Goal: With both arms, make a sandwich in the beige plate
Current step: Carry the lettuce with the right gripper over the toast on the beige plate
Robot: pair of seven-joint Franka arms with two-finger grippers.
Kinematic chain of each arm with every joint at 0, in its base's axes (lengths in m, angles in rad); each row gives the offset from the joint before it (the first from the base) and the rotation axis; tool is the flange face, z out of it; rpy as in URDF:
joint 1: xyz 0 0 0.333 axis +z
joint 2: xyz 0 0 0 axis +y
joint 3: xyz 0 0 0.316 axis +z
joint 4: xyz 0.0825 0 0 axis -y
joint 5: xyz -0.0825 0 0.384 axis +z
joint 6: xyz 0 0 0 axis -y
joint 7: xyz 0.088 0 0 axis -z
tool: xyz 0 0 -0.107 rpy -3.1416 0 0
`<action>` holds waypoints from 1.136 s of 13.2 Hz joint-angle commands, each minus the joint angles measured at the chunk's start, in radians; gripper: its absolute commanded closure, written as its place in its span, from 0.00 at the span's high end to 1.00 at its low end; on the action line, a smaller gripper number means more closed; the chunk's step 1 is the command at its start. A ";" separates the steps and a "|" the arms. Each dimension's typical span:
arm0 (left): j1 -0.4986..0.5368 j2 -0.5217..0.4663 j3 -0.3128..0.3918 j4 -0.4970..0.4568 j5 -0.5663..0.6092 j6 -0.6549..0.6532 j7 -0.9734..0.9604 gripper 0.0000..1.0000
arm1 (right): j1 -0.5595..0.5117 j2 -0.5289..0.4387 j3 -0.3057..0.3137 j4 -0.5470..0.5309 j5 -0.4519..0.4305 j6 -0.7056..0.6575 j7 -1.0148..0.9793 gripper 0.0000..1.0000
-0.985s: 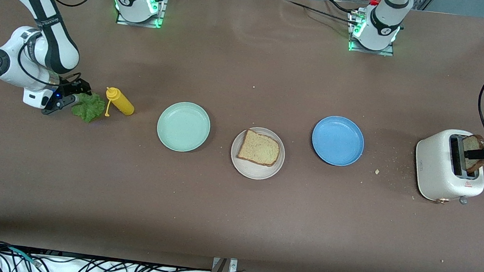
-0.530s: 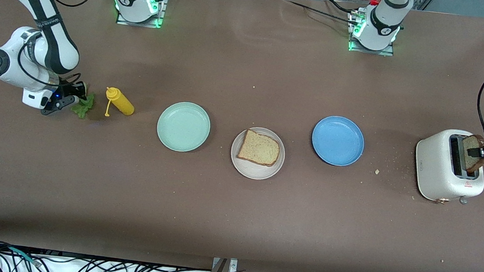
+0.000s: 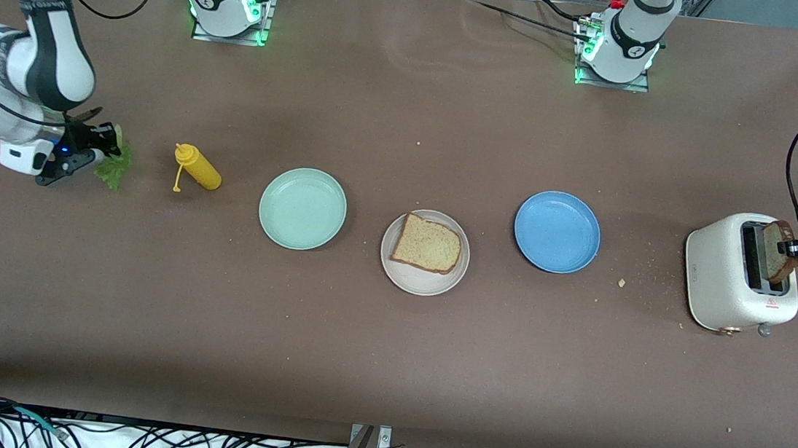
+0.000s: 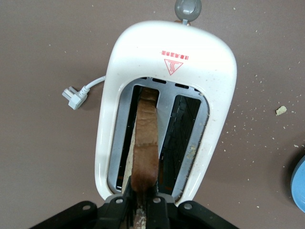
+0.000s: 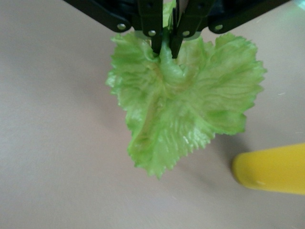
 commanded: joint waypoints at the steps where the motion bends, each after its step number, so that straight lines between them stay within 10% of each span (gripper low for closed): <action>1: 0.008 -0.027 -0.006 -0.043 0.013 0.011 0.023 0.00 | -0.002 -0.006 0.062 0.150 -0.016 -0.179 0.030 0.00; 9: -0.002 -0.085 -0.067 -0.012 0.032 -0.007 0.020 0.00 | 0.005 0.006 0.386 0.342 0.059 -0.274 0.747 0.00; 15: -0.001 -0.187 -0.121 -0.008 0.030 -0.063 0.017 0.00 | 0.152 0.077 0.484 0.362 0.139 -0.114 1.410 0.00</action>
